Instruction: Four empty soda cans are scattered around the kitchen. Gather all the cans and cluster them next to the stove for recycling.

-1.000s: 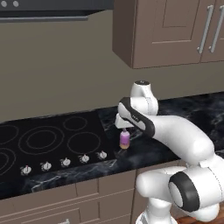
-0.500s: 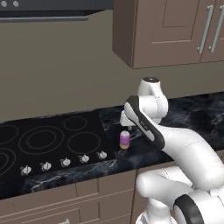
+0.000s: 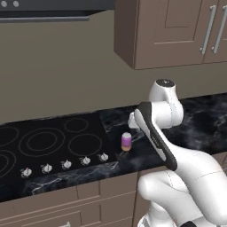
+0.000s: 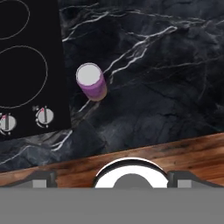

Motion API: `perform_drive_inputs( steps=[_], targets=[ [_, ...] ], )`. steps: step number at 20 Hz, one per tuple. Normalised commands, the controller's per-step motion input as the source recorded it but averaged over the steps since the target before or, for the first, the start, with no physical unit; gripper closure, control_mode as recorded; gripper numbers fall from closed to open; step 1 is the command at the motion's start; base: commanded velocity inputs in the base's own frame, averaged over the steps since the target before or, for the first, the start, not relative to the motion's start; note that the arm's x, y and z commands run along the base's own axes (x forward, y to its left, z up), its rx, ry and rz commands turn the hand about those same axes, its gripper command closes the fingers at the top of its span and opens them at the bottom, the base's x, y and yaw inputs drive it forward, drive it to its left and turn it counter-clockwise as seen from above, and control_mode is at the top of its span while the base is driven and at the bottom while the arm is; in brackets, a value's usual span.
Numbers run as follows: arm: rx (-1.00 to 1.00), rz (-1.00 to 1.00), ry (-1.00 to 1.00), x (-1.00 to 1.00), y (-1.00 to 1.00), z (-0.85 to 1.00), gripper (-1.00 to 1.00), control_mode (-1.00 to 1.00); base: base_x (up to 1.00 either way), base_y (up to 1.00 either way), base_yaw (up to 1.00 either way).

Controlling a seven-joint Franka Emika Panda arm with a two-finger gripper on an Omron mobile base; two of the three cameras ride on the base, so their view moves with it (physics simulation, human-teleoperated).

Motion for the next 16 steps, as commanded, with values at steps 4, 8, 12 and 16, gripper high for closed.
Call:
perform_drive_inputs(
  steps=[4, 8, 12, 16],
  targets=[
    [0.03, -0.07, 0.0, -0.2, -0.11, 0.38, -1.0, -1.0, 0.0, 0.0, 0.0],
    [0.03, -0.05, 0.0, -0.21, -0.08, 0.34, -1.0, -1.0, 0.0, 0.0, 0.0],
    [0.02, -0.03, 0.0, -0.31, -0.06, 0.27, -1.0, -1.0, 0.0, 0.0, 0.0],
    [0.02, -0.02, 0.0, -0.37, -0.03, 0.19, -1.0, -1.0, 0.0, 0.0, 0.0]
  ],
)
